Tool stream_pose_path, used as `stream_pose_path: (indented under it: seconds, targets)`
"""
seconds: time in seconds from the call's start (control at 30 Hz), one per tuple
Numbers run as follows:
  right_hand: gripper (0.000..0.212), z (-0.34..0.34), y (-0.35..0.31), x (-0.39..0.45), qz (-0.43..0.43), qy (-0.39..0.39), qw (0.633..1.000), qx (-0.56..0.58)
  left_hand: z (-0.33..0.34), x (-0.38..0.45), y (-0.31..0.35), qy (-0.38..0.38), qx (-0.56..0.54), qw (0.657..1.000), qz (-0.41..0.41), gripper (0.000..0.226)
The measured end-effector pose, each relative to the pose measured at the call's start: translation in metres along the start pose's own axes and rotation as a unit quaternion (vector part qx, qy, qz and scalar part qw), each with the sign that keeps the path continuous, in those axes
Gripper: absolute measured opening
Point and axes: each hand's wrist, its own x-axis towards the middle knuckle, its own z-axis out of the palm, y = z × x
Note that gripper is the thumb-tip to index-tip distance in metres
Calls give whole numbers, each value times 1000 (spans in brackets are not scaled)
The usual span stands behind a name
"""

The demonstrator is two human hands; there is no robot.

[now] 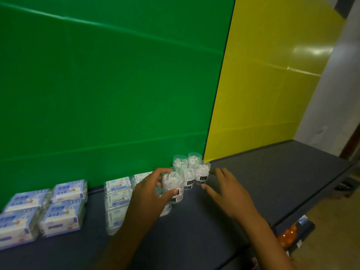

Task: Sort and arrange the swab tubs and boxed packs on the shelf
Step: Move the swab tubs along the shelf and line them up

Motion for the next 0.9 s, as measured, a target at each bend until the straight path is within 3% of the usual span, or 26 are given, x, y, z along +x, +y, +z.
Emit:
stream_pose_path:
  seconds: [0.33,0.67,0.9]
  targets:
    - [51,4,26,35,-59,3,998,19,37,9,6,-31,54,997,-41,52]
    - [51,4,73,71,-141,-21,989,46,91,11,22,-13,126,989,-76,50]
    - [52,14,89,82,-167,-44,980,94,118,7,23,42,149,985,-80,50]
